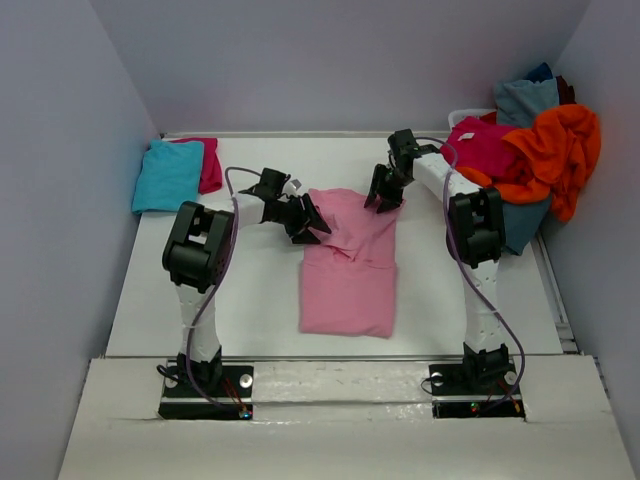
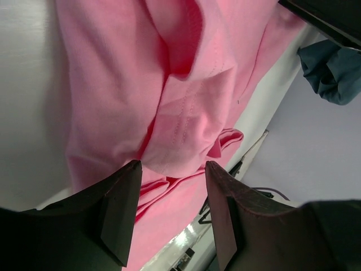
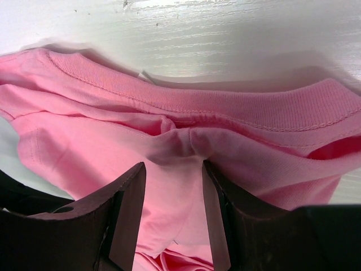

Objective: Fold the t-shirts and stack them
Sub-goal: Smooth out the 2/3-rectangle-folded T-shirt at the center of the board.

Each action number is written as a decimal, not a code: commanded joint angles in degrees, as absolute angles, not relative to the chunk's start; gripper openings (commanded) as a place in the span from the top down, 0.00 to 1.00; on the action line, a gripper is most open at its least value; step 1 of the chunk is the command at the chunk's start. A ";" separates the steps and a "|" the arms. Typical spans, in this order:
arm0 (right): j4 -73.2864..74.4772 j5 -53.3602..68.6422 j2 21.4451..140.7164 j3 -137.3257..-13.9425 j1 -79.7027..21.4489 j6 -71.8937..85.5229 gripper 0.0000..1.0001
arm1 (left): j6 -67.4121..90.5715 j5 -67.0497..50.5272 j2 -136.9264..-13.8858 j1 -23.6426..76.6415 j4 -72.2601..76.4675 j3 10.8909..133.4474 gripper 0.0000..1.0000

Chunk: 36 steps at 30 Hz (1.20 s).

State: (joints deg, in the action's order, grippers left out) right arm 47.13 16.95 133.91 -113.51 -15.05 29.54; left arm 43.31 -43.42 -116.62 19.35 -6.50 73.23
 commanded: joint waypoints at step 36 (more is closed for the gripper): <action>47.37 17.31 134.91 -115.49 -14.24 28.83 0.50 | 40.69 -46.76 -119.00 19.95 -6.68 75.06 0.42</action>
State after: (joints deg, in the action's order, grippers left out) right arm 47.16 16.99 133.99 -113.54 -14.70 29.54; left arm 42.04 -45.17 -118.87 19.40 -6.66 73.17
